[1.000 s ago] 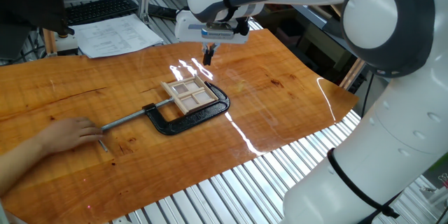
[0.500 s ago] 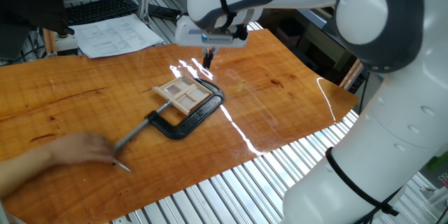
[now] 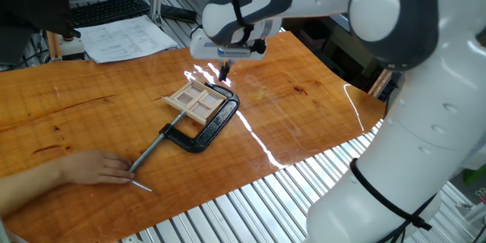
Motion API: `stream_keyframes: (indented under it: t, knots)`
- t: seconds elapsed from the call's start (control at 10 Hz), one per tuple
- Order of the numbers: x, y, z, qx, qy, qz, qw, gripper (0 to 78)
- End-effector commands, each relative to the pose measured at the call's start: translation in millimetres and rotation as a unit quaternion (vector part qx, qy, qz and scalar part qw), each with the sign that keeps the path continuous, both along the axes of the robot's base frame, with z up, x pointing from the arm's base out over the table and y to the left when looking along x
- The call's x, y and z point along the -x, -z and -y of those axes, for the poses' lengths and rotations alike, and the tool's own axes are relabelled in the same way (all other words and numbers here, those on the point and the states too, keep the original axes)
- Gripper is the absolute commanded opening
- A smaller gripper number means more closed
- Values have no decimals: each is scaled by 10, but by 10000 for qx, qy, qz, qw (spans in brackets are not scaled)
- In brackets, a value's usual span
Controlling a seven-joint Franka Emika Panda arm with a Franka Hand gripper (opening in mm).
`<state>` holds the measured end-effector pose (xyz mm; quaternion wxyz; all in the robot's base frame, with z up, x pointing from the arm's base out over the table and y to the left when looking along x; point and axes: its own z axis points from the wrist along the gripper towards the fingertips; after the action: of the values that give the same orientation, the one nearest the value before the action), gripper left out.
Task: Open a sliding window
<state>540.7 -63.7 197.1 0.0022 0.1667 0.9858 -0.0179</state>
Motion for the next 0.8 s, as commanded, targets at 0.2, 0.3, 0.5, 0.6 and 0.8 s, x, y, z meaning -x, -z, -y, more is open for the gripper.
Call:
stream_keyframes:
  t: [0.2,0.3,0.5,0.6,0.8]
  knots:
    - [-306,393,113,20,403,32,9992,0]
    - [-350,431,98,28,555,26,9985,0]
    - [-387,467,82,31,688,23,9976,0]
    - [-419,553,63,54,774,32,9970,0]
    - [-438,664,46,63,865,54,9962,0]
